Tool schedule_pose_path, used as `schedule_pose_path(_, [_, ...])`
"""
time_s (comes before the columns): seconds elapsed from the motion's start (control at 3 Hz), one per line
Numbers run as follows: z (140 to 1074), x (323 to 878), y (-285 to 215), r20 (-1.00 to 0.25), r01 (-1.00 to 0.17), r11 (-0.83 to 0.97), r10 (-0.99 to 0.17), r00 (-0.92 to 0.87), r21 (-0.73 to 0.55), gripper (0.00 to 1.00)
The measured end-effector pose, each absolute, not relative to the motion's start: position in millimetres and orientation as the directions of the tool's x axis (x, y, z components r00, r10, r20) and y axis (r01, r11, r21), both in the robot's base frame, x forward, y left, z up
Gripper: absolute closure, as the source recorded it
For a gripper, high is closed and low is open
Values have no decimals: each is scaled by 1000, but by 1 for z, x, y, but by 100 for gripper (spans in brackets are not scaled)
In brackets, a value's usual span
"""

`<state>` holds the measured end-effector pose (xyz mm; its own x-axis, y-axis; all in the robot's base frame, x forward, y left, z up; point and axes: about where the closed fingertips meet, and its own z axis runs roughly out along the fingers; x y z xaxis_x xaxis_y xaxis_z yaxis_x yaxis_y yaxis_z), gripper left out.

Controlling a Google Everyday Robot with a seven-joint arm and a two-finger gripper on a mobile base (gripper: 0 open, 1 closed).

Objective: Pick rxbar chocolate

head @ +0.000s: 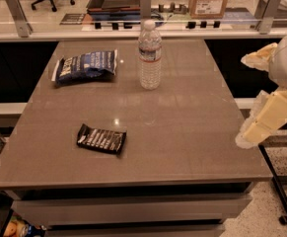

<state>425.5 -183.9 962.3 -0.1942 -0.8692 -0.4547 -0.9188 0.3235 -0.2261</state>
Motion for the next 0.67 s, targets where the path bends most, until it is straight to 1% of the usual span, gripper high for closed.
schedule_pose_path(0.33, [938,420,-155,-585,-928,325,-794,-165,-179,0])
schedule_pose_path(0.67, [917,421,-120,-688,-944,301,-714,-129,-135,0])
